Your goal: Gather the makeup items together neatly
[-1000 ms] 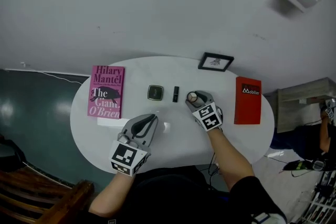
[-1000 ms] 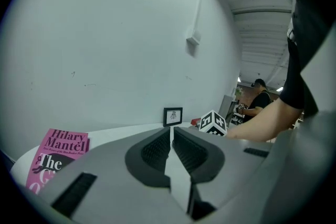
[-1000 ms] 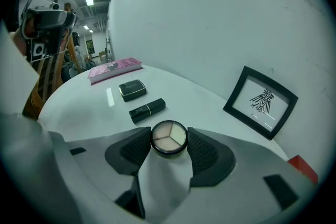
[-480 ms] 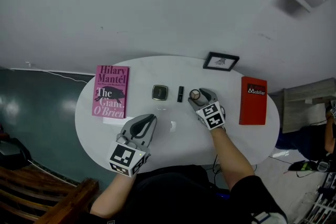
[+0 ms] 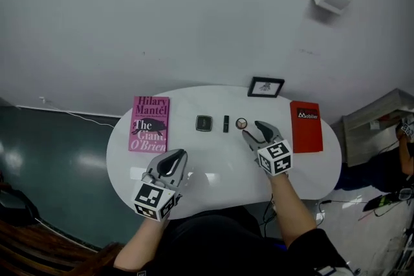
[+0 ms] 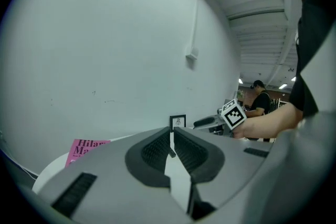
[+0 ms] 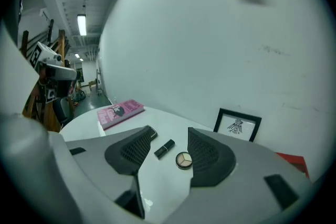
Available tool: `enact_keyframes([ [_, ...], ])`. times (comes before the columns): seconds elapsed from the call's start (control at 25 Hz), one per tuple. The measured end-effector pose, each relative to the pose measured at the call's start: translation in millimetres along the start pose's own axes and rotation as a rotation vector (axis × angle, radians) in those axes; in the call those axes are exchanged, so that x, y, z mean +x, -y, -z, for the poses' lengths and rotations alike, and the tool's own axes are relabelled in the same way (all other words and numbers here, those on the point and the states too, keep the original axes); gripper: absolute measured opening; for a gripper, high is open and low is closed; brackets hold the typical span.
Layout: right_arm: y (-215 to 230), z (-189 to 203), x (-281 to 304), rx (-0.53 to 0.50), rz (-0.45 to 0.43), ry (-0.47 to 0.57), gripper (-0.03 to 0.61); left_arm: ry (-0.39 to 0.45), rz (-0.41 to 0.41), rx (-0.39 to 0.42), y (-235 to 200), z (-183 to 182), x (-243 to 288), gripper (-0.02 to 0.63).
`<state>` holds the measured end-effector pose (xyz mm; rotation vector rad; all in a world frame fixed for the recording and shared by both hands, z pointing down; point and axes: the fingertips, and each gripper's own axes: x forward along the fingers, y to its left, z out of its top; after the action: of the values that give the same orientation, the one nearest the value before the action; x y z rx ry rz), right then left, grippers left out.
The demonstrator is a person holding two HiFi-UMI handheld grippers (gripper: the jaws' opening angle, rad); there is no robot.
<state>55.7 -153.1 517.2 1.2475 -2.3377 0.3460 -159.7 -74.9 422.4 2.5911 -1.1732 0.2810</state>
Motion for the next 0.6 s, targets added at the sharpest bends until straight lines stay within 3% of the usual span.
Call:
enact_keyframes([
  [0.36, -71.3, -83.6, -93.0, -0.004, 0.003, 0.225, 0.177, 0.016, 0.061, 0.115, -1.5, -17.2, -51.4, 0.031],
  [0.6, -99.7, -124.6, -134.0, 0.008, -0.026, 0.326, 0.114, 0.053, 0.076, 0.104, 7.8, -44.7, -67.7, 0.031],
])
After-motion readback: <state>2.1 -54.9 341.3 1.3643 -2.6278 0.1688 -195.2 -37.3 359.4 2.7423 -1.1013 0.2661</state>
